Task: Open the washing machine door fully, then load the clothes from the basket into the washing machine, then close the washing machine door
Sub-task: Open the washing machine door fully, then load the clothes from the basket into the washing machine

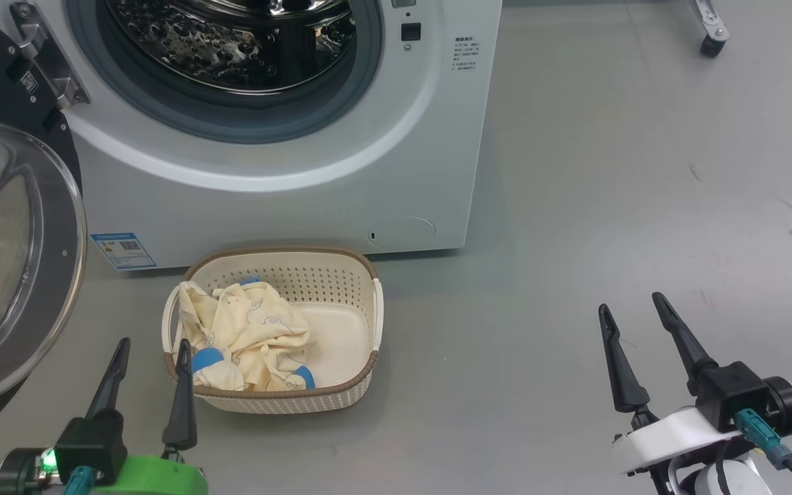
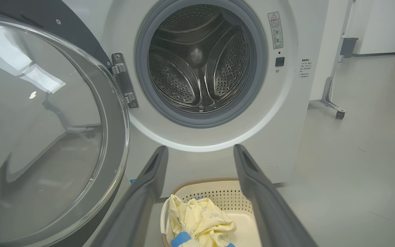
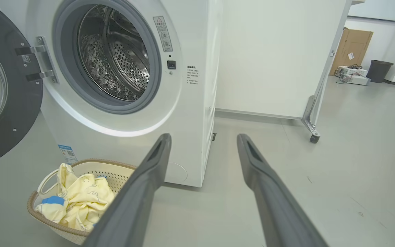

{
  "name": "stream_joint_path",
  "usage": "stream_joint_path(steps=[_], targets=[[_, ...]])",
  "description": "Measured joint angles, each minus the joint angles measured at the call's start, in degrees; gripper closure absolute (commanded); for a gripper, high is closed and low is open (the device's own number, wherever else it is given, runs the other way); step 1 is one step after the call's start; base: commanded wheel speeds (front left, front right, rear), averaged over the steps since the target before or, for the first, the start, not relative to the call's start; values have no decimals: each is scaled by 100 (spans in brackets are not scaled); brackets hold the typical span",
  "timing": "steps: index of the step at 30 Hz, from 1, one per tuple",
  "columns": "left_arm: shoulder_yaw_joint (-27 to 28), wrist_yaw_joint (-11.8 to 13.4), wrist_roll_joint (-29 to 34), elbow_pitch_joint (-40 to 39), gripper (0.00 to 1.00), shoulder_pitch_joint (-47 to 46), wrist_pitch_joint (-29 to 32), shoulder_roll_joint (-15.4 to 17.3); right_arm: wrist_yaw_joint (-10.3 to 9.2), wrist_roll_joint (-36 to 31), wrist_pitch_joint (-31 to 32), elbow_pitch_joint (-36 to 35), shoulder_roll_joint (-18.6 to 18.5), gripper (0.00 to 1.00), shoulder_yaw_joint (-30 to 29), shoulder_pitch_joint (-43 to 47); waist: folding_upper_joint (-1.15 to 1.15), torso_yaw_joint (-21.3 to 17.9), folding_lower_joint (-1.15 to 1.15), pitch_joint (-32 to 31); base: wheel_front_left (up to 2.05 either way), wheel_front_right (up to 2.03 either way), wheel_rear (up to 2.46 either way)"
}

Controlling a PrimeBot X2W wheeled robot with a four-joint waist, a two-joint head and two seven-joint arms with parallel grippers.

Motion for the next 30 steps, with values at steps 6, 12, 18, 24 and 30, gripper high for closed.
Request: stream_joint_path(steps=[6,12,18,24,30], targets=[[7,47,14,51,0,35,0,0,-20,0,0,-35,11,0,-8,109,0,-19,0,-84,0,0,0],[11,100,14,55,0,44,0,0,-20,1,0,-53,23,0,-7,170,0,-23,0,-115,0,0,0],[11,103,15,54,0,46,0,0,-43,1,0,-90,25,0,-9,171,0,-30,0,-128,0,0,0],[10,105,15,55,0,46,0,0,-43,1,0,-111,26,0,-10,179,0,-32,0,-143,0,0,0],[9,156,15,56,0,46,0,0,-43,2,0,-132,27,0,-10,186,0,-29,0,-163,0,0,0]])
